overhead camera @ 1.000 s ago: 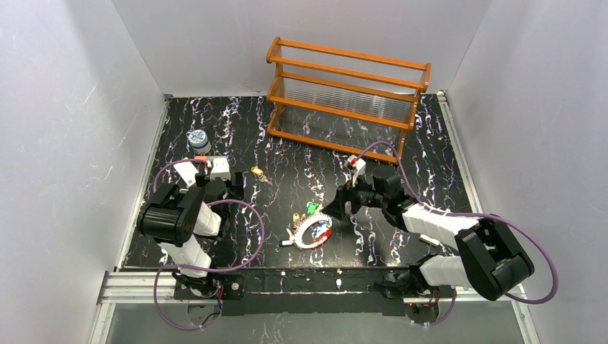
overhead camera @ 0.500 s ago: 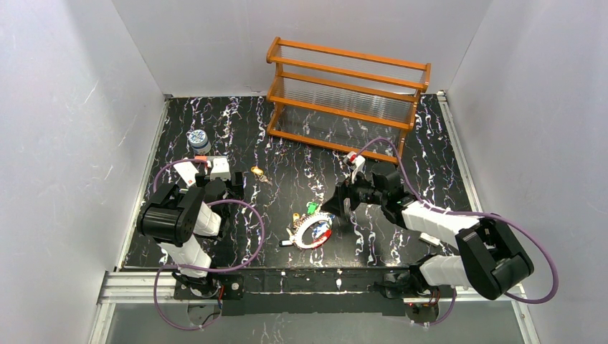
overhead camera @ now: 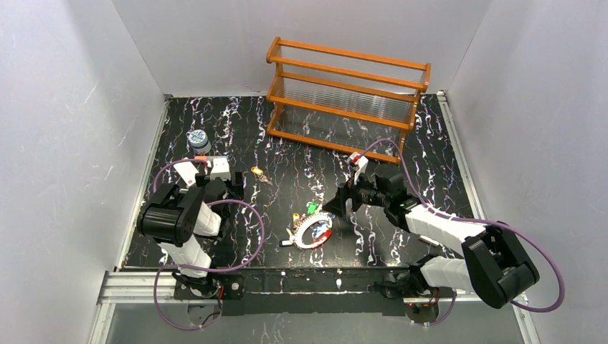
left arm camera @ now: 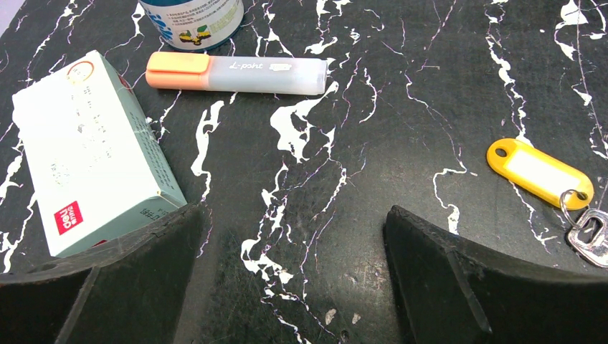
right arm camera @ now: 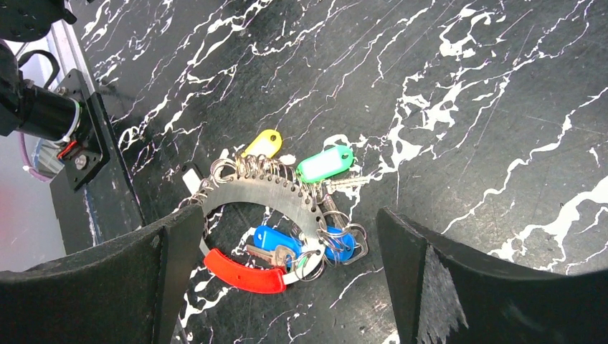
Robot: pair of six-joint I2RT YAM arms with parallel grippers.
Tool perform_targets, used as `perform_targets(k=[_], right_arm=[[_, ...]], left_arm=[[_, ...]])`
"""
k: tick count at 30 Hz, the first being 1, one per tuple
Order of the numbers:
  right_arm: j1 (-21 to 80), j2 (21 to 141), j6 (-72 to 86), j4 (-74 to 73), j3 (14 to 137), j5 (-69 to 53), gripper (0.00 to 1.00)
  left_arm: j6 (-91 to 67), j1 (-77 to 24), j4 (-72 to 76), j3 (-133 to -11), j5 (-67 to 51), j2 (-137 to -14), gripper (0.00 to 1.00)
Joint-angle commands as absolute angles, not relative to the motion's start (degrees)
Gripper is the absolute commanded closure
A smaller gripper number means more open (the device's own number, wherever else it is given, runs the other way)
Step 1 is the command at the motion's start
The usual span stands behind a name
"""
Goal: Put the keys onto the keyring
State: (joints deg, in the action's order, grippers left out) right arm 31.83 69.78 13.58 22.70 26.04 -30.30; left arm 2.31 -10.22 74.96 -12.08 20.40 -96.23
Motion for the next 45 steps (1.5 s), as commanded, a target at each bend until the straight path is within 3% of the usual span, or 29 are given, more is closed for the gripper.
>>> perform_targets(k=[1,45], right_arm=[[31.47,69.13,12.8,21.37,27.08,-30.56,0.01],[31.51,77.34,11.63,24.77,29.24,-29.82,0.01]], left_arm=[[1.85,-9.93,75.56,-12.83,21.88,-96.06,0.02],[1.85,-9.93,75.52,-12.83,21.89,-96.06,0.02]])
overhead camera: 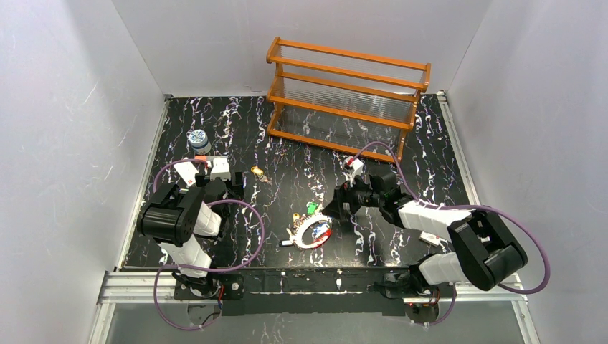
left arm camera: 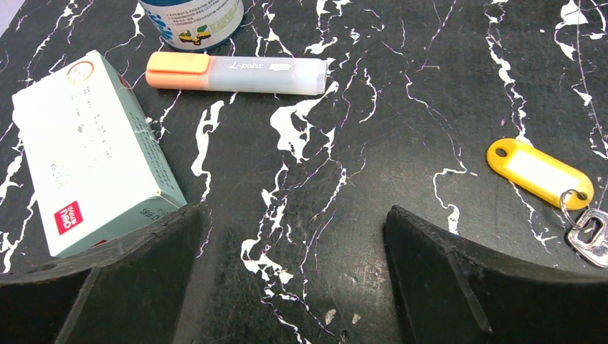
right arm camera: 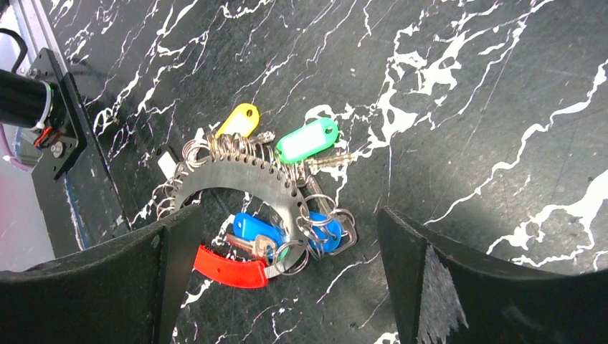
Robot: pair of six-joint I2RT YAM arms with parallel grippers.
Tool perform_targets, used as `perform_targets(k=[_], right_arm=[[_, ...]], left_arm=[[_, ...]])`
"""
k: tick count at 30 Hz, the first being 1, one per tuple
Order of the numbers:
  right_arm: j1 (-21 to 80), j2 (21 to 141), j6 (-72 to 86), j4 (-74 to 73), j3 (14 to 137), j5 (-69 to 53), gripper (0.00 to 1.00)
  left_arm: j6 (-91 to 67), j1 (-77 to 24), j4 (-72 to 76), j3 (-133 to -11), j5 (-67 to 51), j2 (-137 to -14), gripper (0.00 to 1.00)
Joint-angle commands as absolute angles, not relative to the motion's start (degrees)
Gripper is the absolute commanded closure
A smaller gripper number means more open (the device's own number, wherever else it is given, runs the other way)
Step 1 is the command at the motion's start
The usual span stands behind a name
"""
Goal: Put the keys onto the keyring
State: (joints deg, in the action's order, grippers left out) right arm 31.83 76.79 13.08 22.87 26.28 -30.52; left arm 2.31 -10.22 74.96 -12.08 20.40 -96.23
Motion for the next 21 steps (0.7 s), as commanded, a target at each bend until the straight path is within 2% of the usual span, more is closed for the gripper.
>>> perform_targets(k=[1,9,11,14,17,21], right_arm=[[31.55,77.34,11.6,24.9,29.27,-29.68,0.01],[31.5,73.65,9.5,23.59,29.9,-25.69,0.01],[31.5,71.25,8.94,23.86,29.36,-23.96,0.01],[31.54,67.6,9.68,25.33,27.99,-21.56,0.01],[31.42,65.41,11.91,25.58,27.26,-19.38,0.01],[31.37,63.69,15.52,23.88,27.04,-16.35,0.01]], left_arm=[[1.82,-9.93,75.5,-12.88,21.88,-96.09,0.02],[2.03,-9.95,74.67,-12.87,24.3,-93.3,0.02],[0.84,-10.28,60.41,-15.73,25.56,-82.93,0.02],[-11.21,-10.23,32.7,-26.5,28.13,-70.62,0.02],[-20.18,-10.11,15.83,-35.62,26.27,-67.34,0.02],[-23.76,-10.11,-1.51,-44.65,19.24,-69.05,0.02]])
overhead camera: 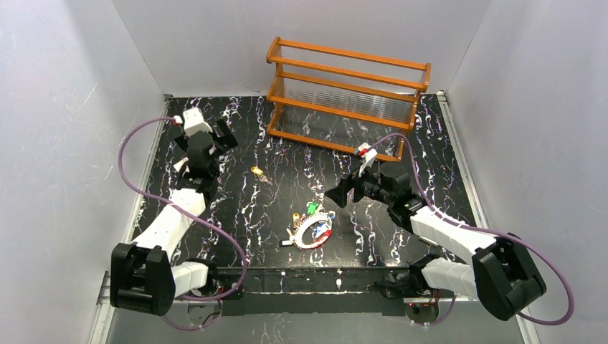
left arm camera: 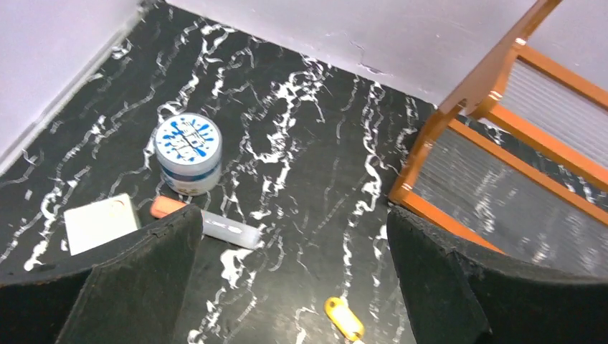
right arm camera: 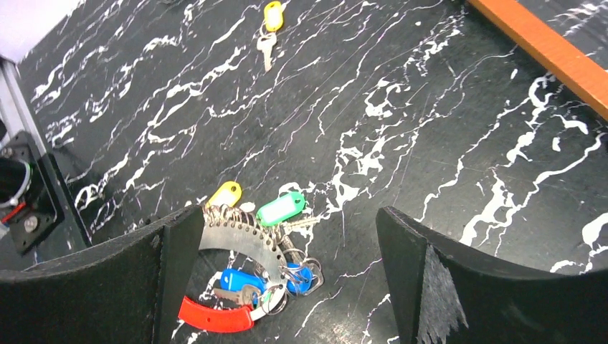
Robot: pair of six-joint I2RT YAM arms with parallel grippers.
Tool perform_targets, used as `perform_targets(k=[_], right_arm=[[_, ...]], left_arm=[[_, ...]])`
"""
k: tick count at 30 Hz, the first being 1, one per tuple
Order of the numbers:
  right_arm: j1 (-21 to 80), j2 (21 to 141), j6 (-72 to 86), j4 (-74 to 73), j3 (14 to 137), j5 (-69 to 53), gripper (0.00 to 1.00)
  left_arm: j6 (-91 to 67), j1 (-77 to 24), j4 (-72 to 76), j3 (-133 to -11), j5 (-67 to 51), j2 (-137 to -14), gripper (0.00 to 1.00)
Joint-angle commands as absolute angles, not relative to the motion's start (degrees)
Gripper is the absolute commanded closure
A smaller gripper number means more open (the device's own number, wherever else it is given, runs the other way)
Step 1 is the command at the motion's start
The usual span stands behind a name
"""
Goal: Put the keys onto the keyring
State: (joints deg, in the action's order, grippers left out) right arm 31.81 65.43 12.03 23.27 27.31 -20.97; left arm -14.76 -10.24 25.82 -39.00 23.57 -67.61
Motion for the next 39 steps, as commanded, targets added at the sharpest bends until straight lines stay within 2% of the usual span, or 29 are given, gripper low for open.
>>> perform_targets(k=[1,5,9,12,20,31,37,39], right_arm=[[31.38,63.16,15.99,22.77,27.14,-15.41,0.01],[31.38,61.44,19.33,21.02,26.09,-12.21,0.01],[31.37,63.17,21.16,11.34,29.67,-10.48,0.01],[31.33,65.32,22.21,8.34,30.36,-15.77,0.01],[31.32,67.66,28.37,11.17,26.03,-24.46,0.04],[31.37,75.77,31.27,17.57,23.62,-31.62,0.28],[31.63,80.84,34.8,23.05,22.11,-35.18,0.61],[31.78,82.3,35.42,24.36,21.81,-36.3,0.7]], left_arm=[[-25.1,-10.09,-4.95,-45.51,17.6,-69.83,0.02],[-28.23,-10.11,-4.12,-42.7,1.76,-71.06,0.03],[-35.28,-10.11,-2.01,-39.66,-10.87,-72.95,0.16],[-41.12,-11.09,5.57,-35.74,-20.56,-74.06,0.27],[-41.49,-25.8,0.79,-32.11,-18.62,-70.22,0.32],[-43.11,-41.7,-4.49,-29.75,-15.56,-71.51,0.5],[-40.0,-47.75,-12.89,-33.92,-5.94,-74.92,0.55],[-39.49,-48.2,-13.09,-34.71,-3.89,-76.72,0.61]])
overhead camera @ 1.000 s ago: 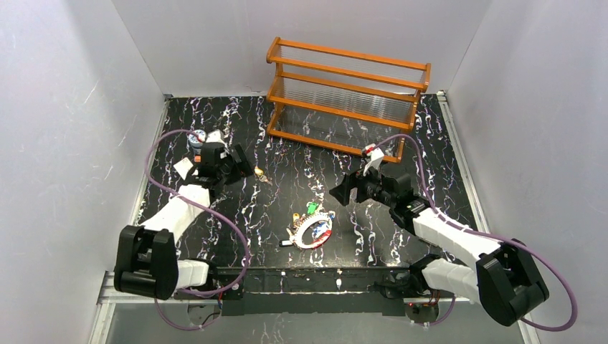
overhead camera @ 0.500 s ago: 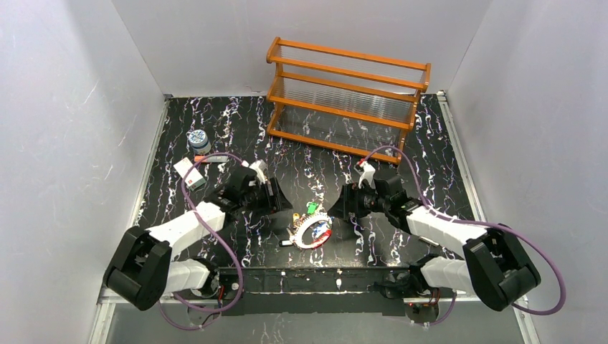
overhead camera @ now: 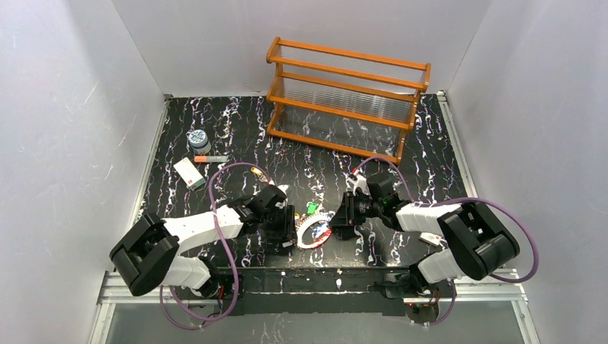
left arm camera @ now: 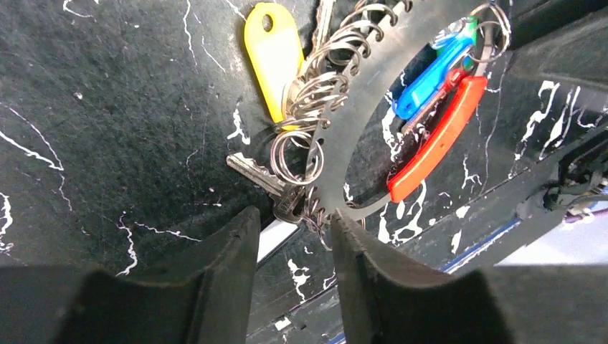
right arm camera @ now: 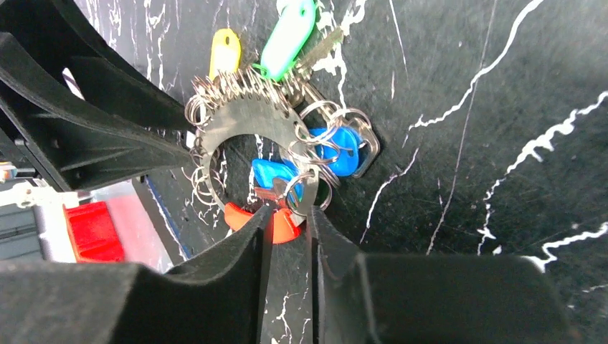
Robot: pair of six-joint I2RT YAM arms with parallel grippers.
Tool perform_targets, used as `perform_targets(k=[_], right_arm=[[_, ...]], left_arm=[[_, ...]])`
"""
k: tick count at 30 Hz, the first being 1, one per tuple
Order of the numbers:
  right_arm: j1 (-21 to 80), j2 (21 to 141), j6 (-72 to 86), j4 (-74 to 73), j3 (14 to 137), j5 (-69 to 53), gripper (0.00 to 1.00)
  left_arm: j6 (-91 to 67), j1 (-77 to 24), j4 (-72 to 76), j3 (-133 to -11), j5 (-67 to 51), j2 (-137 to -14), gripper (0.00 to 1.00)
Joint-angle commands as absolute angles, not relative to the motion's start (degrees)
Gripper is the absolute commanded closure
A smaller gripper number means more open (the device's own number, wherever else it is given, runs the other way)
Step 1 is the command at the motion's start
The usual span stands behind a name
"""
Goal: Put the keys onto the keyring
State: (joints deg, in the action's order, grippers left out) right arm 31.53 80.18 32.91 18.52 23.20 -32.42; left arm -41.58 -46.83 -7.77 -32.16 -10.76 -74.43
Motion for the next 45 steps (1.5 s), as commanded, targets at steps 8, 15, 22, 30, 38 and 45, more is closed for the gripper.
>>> perform_targets(k=[8,15,22,30,38,45], right_arm=[[34.44,81.57,38.18,26.15,20.24,-36.6,0.83],[39.5,82.83,40.93,28.6,19.99,-35.98,0.83],[39.04,72.41,36.47,17.68,23.3,-27.45,0.49],[30.63,72.65,28.5,6.8,32.33,-24.09,0.29],[24.9,84.38,23.8,4.33,37.32,-31.42,0.33],[24.95,89.12,21.63,6.2,35.48,-41.14,0.52]], left_arm=[[-36.09,-48.6,-8.98,-39.86,3.03,-85.45,0.74],[-27.22,-48.54,-15.22,-53.78,10.0,-95.03,0.8],[-23.42,-48.52,-22.59,-57.9,21.16,-89.84,0.52],[-37.12,-48.59,-16.36,-44.76,11.12,-72.41,0.47],[-58.48,-48.52,8.57,-24.63,0.02,-65.5,0.49],[-57.33,-48.28,8.81,-24.87,2.46,-71.35,0.56]])
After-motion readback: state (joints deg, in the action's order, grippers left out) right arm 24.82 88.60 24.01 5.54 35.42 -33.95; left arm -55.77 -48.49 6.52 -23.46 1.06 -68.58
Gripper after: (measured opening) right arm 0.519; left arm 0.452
